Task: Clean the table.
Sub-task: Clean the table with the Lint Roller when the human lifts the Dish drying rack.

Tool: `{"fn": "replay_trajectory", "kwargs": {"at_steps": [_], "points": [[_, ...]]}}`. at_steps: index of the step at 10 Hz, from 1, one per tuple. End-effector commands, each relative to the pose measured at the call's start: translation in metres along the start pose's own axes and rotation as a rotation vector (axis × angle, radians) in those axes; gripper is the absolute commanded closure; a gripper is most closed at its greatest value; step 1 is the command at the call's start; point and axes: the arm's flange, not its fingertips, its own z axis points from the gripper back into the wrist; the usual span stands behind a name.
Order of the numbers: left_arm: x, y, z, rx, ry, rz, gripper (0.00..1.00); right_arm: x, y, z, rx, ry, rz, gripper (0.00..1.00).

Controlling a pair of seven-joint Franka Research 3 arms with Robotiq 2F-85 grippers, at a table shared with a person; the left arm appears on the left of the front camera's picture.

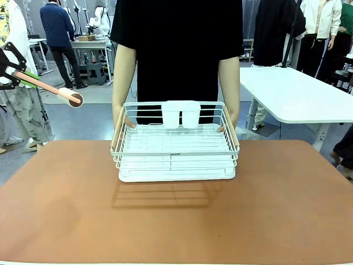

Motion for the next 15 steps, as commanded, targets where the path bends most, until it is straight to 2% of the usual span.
{"fn": "replay_trajectory", "kwargs": {"at_steps": [1, 8, 9, 12, 14, 15], "points": [[0.000, -0.001, 0.001, -0.002, -0.005, 0.005, 1.00, -0.001, 0.002, 0.001, 0.007, -0.002, 0.001, 0.00], [0.000, -0.001, 0.001, -0.002, -0.005, 0.005, 1.00, -0.001, 0.002, 0.001, 0.007, -0.002, 0.001, 0.00], [0.000, 0.000, 0.000, 0.000, 0.000, 0.000, 0.78, -0.001, 0.002, 0.001, 0.007, -0.002, 0.001, 0.00], [0.029, -0.009, 0.000, 0.074, 0.119, -0.182, 0.78, -0.001, 0.002, 0.001, 0.007, -0.002, 0.001, 0.00], [0.049, -0.007, -0.023, 0.143, 0.283, -0.340, 0.78, -0.001, 0.002, 0.001, 0.007, -0.002, 0.001, 0.00], [0.059, -0.002, -0.038, 0.165, 0.317, -0.384, 0.78, -0.001, 0.002, 0.001, 0.007, -0.002, 0.001, 0.00]]}}
